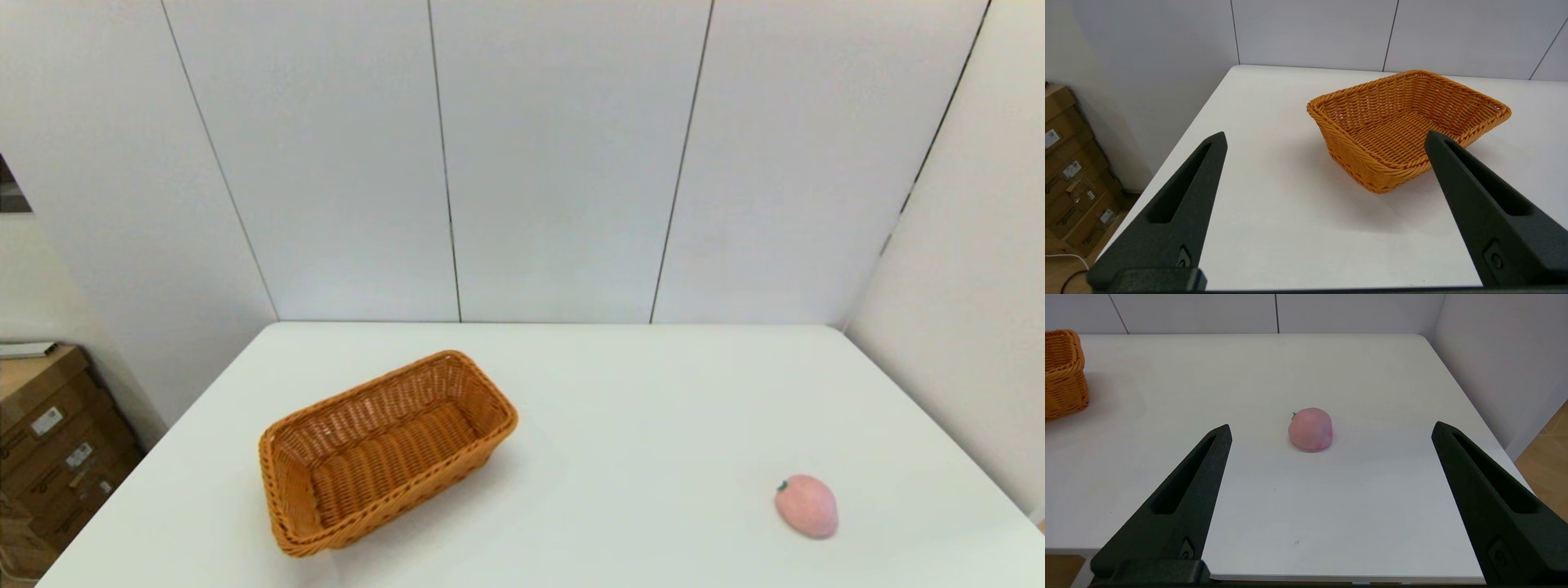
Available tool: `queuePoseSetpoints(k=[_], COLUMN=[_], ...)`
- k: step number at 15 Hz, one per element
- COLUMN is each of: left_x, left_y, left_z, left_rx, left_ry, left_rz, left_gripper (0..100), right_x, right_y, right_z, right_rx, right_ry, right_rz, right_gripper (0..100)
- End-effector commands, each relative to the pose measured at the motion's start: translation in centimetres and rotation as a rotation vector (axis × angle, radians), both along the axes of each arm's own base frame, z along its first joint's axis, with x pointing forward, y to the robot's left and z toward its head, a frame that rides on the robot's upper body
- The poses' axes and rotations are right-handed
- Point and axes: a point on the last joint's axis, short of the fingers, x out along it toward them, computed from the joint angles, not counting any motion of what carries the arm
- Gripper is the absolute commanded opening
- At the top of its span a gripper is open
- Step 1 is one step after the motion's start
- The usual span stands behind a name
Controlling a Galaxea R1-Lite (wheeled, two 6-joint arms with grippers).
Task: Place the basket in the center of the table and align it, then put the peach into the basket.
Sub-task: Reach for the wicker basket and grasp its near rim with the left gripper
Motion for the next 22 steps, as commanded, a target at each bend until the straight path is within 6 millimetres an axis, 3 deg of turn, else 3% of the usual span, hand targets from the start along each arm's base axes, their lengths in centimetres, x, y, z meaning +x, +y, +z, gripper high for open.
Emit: queuePoseSetpoints(k=[1,9,10,12,13,15,17,20,22], left_x=[0.0,-0.1,-0.6,-0.5,0.9,5.8,12.0,19.4,22.0], left_y=[0.0,0.0,0.0,0.0,0.0,0.0,-0.1,0.0,0.0], left_z=[0.0,0.3,1.8,5.5,7.9,9.2,7.1,3.7,2.6], left_rx=[-0.001,-0.010,-0.023,-0.118,-0.237,-0.358,-0.430,-0.479,-0.511], left_ry=[-0.002,-0.014,-0.064,-0.004,0.072,0.319,0.648,0.843,0.903], left_rz=[0.000,0.003,0.000,-0.006,0.000,0.051,0.106,0.166,0.220], left_gripper=[100,100,100,100,100,100,100,100,100], right_x=[0.0,0.0,0.0,0.0,0.0,0.0,0.0,0.0,0.0], right_y=[0.0,0.0,0.0,0.0,0.0,0.0,0.0,0.0,0.0], right_z=[0.0,0.0,0.0,0.0,0.0,0.0,0.0,0.0,0.0], right_rx=[0.000,-0.002,-0.002,-0.002,-0.002,0.000,0.000,0.000,0.000], right_ry=[0.000,0.002,0.002,0.002,0.003,0.003,0.005,0.003,0.003], right_rz=[0.000,0.000,0.000,-0.002,0.002,0.001,0.000,-0.002,-0.002], right_gripper=[100,100,100,100,100,100,100,100,100])
